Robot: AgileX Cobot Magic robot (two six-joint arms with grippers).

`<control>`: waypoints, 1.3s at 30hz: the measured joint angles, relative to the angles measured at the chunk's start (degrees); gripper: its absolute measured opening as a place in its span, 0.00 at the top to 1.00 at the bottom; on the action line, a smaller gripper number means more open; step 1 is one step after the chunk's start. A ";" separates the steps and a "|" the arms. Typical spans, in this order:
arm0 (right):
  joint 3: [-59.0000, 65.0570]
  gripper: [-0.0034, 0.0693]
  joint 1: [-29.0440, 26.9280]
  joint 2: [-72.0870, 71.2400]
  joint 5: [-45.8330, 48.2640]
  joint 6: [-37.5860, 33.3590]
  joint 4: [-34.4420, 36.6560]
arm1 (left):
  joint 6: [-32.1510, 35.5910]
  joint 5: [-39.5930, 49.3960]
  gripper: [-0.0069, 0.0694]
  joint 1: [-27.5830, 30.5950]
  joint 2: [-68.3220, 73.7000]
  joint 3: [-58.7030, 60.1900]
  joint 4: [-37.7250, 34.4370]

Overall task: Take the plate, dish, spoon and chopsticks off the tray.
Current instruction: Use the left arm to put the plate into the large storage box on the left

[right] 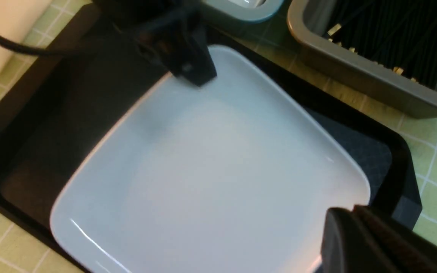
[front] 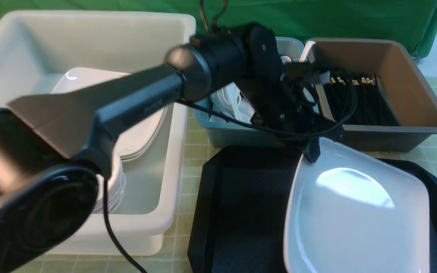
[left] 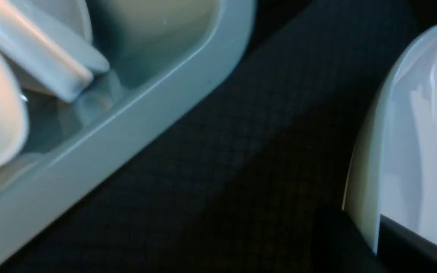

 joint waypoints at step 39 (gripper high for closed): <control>-41.58 0.92 28.16 28.96 1.08 -4.68 9.26 | 6.86 -9.24 0.91 62.06 -30.19 20.66 -20.36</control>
